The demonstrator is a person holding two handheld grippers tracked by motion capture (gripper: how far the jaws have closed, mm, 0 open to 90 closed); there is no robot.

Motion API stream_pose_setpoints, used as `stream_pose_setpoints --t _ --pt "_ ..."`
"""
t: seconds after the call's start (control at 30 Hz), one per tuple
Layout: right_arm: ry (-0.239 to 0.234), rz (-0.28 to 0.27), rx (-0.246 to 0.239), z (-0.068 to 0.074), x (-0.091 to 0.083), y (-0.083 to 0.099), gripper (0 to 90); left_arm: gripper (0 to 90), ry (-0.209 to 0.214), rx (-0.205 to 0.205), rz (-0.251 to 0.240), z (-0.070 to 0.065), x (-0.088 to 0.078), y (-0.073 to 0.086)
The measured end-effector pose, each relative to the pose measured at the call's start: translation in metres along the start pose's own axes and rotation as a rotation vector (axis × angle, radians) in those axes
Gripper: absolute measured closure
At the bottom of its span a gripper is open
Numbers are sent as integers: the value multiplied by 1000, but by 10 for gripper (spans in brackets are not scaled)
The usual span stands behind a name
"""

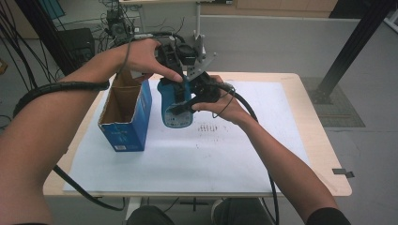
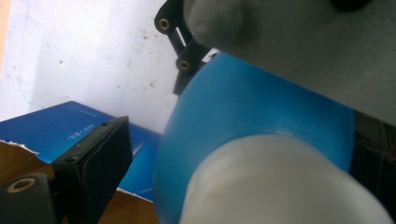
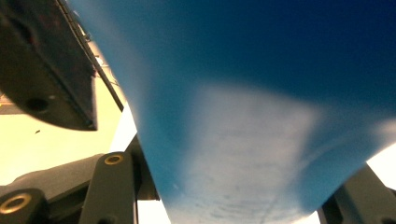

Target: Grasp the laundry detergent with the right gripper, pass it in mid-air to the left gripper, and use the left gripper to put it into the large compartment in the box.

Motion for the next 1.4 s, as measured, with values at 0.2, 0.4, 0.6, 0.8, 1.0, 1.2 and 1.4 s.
stream_pose_setpoints --t 0.2,0.4,0.6,0.8,1.0,1.2,1.4 --pt "2 2 0 0 0 0 438 79 -2 4 -1 0 -2 -1" --pt "3 3 -1 0 0 0 438 79 -4 6 -8 -2 -3 -2" --pt "3 7 1 1 1 1 438 81 -6 4 -14 -1 -4 -2" --pt "1 42 48 5 -1 4 438 81 -5 3 -20 -2 -5 -1" --pt "2 38 44 4 0 4 438 81 -4 2 -25 -3 -5 -1" --pt "11 13 7 0 2 2 438 82 -6 2 -22 -2 -5 -1" --pt "9 31 25 0 1 4 438 86 -5 -1 -30 -1 -5 -1"
Point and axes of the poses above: each handheld gripper's, and its own axes: x roughly forward along the jaws, y roughly out of its underside, z roughly to its left, the point moved 10 cm from there along x, roughly forward along the jaws, and after that the axes turned 4 degrees about y, right-handed, at the moved point
